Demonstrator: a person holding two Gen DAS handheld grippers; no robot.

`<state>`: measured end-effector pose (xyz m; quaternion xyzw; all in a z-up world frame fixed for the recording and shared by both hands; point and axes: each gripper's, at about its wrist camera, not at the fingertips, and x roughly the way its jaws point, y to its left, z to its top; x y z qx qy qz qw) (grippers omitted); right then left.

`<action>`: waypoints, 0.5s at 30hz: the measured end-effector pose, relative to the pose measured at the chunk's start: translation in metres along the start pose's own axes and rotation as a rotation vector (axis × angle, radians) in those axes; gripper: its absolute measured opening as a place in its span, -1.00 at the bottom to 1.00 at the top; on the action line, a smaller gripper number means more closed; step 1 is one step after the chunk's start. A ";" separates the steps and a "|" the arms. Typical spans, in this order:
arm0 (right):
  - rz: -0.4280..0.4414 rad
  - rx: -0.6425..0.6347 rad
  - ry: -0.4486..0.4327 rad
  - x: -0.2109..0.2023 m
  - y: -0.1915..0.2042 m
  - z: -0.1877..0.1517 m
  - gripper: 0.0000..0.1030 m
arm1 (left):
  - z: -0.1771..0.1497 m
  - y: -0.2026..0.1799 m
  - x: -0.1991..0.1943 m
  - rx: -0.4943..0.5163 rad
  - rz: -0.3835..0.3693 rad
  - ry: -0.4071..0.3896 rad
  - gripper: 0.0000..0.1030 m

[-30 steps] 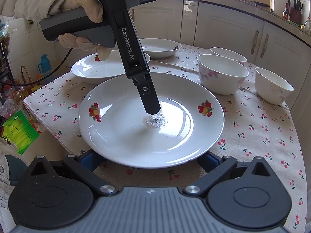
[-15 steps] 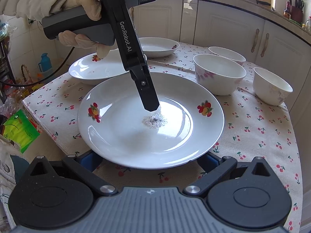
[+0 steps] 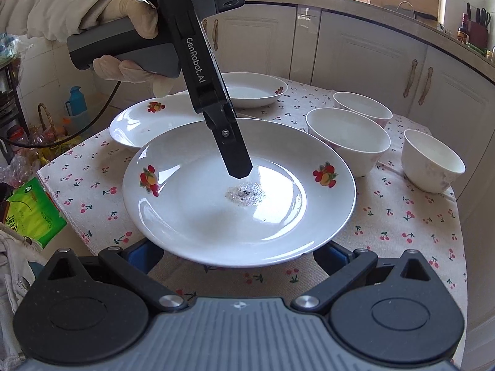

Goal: Organize plates and bowls

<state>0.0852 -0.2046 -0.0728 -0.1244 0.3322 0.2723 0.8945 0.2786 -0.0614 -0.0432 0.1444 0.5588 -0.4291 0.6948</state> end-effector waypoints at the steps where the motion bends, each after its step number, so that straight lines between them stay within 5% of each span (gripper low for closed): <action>1: 0.003 -0.003 -0.003 0.000 0.000 0.003 1.00 | -0.001 0.002 -0.004 -0.002 0.002 -0.008 0.73; 15: 0.076 -0.093 -0.021 0.027 0.025 0.049 1.00 | -0.043 0.042 -0.053 -0.114 0.069 -0.108 0.73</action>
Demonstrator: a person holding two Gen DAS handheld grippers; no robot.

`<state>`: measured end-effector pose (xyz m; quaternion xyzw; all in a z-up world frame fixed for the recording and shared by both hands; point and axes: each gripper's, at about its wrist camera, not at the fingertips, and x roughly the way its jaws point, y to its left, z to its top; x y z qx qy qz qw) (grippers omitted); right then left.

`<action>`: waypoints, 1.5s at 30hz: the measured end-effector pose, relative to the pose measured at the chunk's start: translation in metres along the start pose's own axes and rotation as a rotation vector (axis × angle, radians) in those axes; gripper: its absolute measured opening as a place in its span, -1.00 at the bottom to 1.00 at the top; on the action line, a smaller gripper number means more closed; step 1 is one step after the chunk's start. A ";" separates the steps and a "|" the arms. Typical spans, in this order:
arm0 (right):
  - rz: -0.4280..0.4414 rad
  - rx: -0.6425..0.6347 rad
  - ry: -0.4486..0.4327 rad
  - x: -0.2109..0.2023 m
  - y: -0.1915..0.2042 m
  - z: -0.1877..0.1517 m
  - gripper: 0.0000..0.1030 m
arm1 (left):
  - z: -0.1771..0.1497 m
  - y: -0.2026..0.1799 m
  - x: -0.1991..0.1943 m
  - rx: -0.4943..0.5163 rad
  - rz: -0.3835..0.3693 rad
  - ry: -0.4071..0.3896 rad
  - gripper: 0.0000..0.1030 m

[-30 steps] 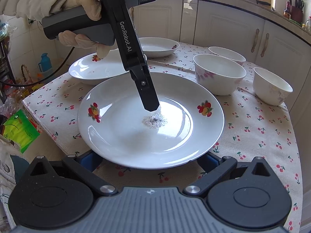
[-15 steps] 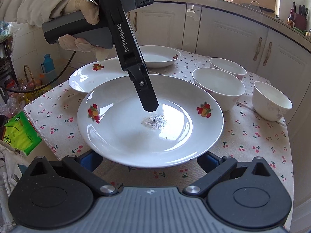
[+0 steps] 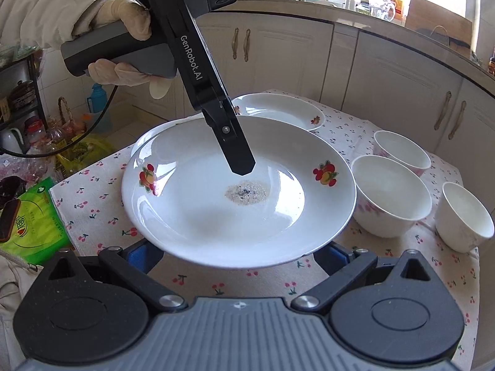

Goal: Organize plates and bowls

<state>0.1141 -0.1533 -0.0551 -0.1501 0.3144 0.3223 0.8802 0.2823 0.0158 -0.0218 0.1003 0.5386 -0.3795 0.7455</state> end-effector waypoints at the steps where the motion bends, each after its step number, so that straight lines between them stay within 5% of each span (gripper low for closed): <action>1: 0.011 -0.002 -0.001 0.004 0.002 0.003 1.00 | -0.003 0.004 -0.003 -0.009 0.007 -0.005 0.73; 21: 0.076 -0.047 0.065 0.067 0.026 0.049 1.00 | -0.037 0.080 -0.007 -0.133 0.013 -0.032 0.73; 45: 0.044 -0.083 0.108 0.080 0.036 0.053 1.00 | -0.032 0.086 0.009 -0.098 0.042 0.029 0.74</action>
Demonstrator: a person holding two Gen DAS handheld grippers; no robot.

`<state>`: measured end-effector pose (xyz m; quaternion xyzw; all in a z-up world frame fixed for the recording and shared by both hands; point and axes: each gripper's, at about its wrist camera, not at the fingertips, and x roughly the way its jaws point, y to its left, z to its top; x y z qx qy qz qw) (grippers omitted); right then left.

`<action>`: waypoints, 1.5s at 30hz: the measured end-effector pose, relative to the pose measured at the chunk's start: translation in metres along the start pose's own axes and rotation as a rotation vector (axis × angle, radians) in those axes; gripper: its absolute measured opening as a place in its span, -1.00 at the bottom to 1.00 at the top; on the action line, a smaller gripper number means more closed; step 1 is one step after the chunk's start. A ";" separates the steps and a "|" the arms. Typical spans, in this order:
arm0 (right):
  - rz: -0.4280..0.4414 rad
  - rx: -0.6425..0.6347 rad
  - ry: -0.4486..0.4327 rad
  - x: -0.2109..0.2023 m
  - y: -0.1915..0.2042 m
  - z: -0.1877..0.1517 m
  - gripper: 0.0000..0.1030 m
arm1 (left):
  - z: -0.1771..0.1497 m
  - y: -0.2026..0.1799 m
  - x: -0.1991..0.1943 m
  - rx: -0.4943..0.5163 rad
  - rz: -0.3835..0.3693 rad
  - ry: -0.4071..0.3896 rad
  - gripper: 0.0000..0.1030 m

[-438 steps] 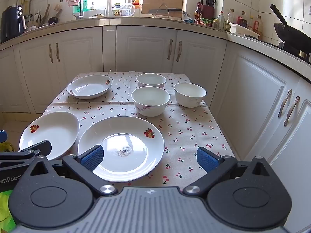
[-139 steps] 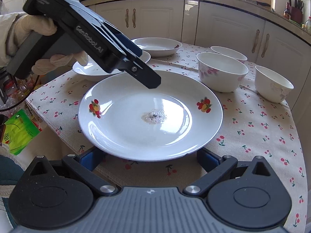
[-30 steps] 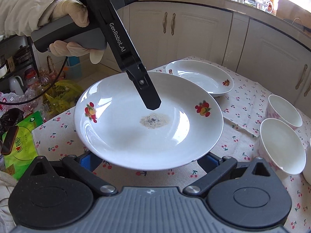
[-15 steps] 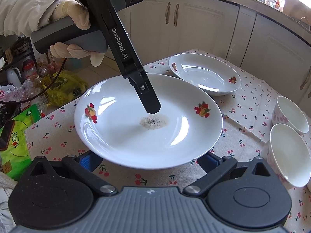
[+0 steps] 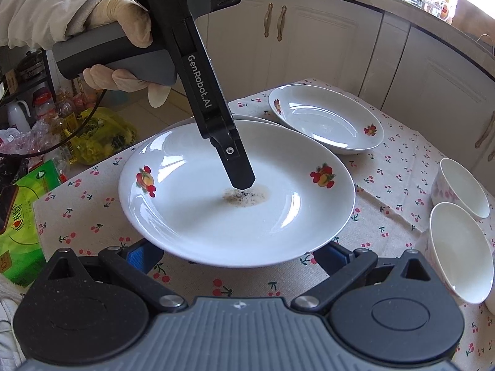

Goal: Organize plates and bowls

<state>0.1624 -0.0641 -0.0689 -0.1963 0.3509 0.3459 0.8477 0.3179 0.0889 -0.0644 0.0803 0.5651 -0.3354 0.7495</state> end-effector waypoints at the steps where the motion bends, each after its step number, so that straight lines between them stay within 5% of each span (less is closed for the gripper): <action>1: 0.000 -0.001 0.001 0.000 0.000 0.000 1.00 | 0.001 -0.001 0.001 0.009 0.010 0.007 0.74; 22: 0.037 0.021 -0.017 -0.004 -0.004 -0.002 1.00 | 0.004 -0.005 0.000 -0.008 0.062 0.085 0.74; 45: 0.066 0.031 -0.002 0.009 -0.007 0.002 1.00 | -0.010 0.000 -0.017 -0.110 0.067 0.062 0.75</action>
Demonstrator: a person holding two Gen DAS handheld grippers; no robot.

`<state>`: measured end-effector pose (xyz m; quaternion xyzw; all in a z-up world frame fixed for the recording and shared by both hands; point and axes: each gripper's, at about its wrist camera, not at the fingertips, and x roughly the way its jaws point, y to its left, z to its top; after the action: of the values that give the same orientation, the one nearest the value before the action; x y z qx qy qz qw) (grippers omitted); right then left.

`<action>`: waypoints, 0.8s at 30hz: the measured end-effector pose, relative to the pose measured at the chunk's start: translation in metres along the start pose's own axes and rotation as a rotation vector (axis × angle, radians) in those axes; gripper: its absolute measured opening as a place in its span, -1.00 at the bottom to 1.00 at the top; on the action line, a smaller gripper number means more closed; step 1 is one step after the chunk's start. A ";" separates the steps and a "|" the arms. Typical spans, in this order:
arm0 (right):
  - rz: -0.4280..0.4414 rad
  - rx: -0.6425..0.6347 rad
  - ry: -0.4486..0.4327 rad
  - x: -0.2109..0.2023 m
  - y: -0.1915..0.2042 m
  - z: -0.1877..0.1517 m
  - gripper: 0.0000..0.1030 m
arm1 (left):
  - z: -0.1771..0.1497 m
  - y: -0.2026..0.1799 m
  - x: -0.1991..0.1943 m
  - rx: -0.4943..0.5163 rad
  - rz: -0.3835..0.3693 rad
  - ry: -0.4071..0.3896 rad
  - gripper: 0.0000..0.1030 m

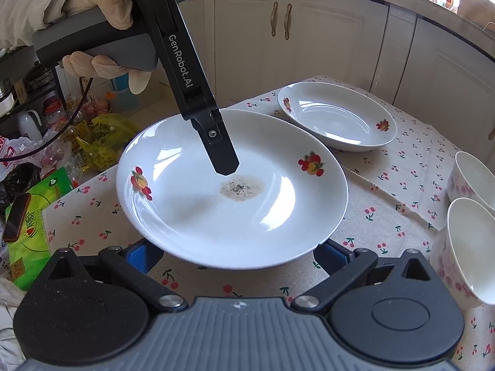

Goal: Organize plates and bowls

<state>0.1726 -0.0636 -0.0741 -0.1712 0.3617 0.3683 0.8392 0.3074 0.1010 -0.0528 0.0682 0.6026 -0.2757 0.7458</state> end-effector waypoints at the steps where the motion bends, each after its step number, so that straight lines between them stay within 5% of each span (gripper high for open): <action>1: -0.003 -0.003 0.003 0.000 0.000 0.000 1.00 | 0.000 0.000 0.000 -0.002 0.001 -0.001 0.76; 24: -0.015 0.061 -0.021 -0.015 0.003 -0.003 1.00 | 0.026 -0.023 0.029 0.092 0.070 0.073 0.94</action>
<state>0.1615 -0.0706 -0.0654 -0.1445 0.3628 0.3527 0.8504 0.3218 0.0613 -0.0681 0.1336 0.6134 -0.2743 0.7285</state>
